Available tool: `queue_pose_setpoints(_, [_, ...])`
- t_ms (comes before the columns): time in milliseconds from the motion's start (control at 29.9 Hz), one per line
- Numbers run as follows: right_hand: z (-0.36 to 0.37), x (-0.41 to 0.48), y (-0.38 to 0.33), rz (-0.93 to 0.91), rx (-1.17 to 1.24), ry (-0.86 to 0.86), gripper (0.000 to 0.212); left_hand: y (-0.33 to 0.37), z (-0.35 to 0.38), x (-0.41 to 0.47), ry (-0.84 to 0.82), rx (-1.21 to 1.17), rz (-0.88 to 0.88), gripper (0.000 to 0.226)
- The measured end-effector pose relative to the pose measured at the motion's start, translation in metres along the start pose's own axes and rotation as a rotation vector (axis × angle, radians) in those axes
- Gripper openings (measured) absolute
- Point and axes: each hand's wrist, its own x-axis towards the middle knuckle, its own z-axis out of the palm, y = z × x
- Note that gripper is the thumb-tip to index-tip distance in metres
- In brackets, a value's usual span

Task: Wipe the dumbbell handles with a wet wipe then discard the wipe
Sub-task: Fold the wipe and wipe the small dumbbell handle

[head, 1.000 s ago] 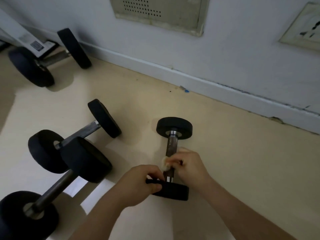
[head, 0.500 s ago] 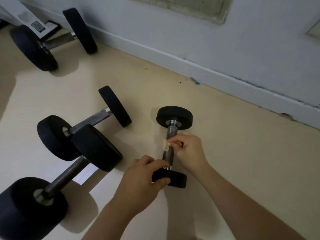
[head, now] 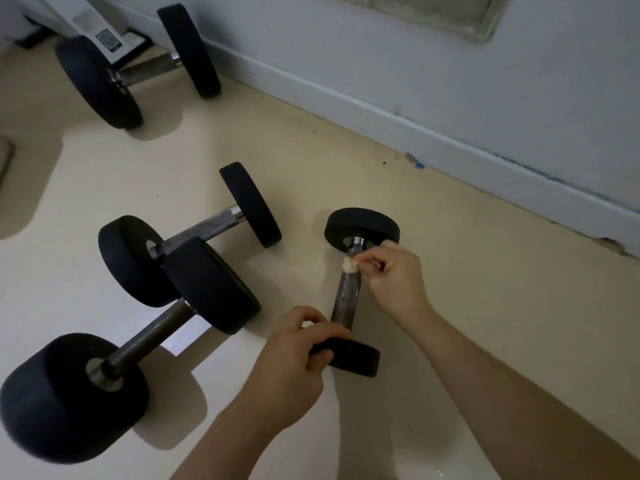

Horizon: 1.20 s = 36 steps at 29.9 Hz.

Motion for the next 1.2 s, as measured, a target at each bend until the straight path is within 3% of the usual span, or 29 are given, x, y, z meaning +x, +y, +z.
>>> queue_pose_setpoints(67, [0.009,-0.005,-0.004,0.031,0.032,0.042,0.013,0.001,-0.006,-0.003,-0.004,0.091,0.031,0.043])
queue_pose_setpoints(201, [0.010,-0.039,-0.010,-0.127,0.093,-0.171,0.017,0.013,-0.005,-0.005,-0.164,0.337,0.061,0.064])
queue_pose_setpoints(301, [0.014,0.005,-0.006,-0.010,0.053,-0.012,0.013,0.010,0.004,0.002,-0.083,0.464,0.037,0.055])
queue_pose_setpoints(368, [0.020,-0.003,-0.012,0.037,0.106,-0.031,0.012,0.002,0.001,0.005,-0.038,0.422,0.020,0.047])
queue_pose_setpoints(501, [0.011,-0.045,-0.014,-0.033,0.210,-0.278,0.019,0.004,0.003,0.005,-0.031,0.367,0.037,0.045])
queue_pose_setpoints(602, [0.000,-0.004,-0.003,0.025,0.124,-0.106,0.015,0.026,0.018,0.005,0.111,0.128,0.028,0.034])
queue_pose_setpoints(669, [-0.010,0.010,-0.005,0.036,0.127,-0.115,0.016,0.044,0.033,0.003,0.205,-0.112,-0.034,0.030])
queue_pose_setpoints(769, [-0.023,0.000,-0.005,-0.020,-0.013,-0.424,0.015,0.052,0.055,-0.007,0.216,-0.301,-0.156,0.035])
queue_pose_setpoints(836, [-0.025,-0.008,-0.004,-0.024,-0.057,-0.548,0.014,0.047,0.064,-0.013,0.173,-0.234,-0.203,0.033])
queue_pose_setpoints(936, [-0.006,0.004,-0.006,-0.103,-0.052,-0.382,0.012,0.040,0.063,-0.015,0.146,-0.003,-0.176,0.026])
queue_pose_setpoints(1036, [0.007,0.009,-0.009,-0.093,-0.016,-0.273,0.011,0.038,0.048,-0.014,0.066,0.167,-0.101,0.035])
queue_pose_setpoints(1203, [-0.012,-0.028,-0.003,-0.175,-0.066,-0.557,0.015,0.039,0.034,-0.019,0.002,0.209,-0.038,0.041])
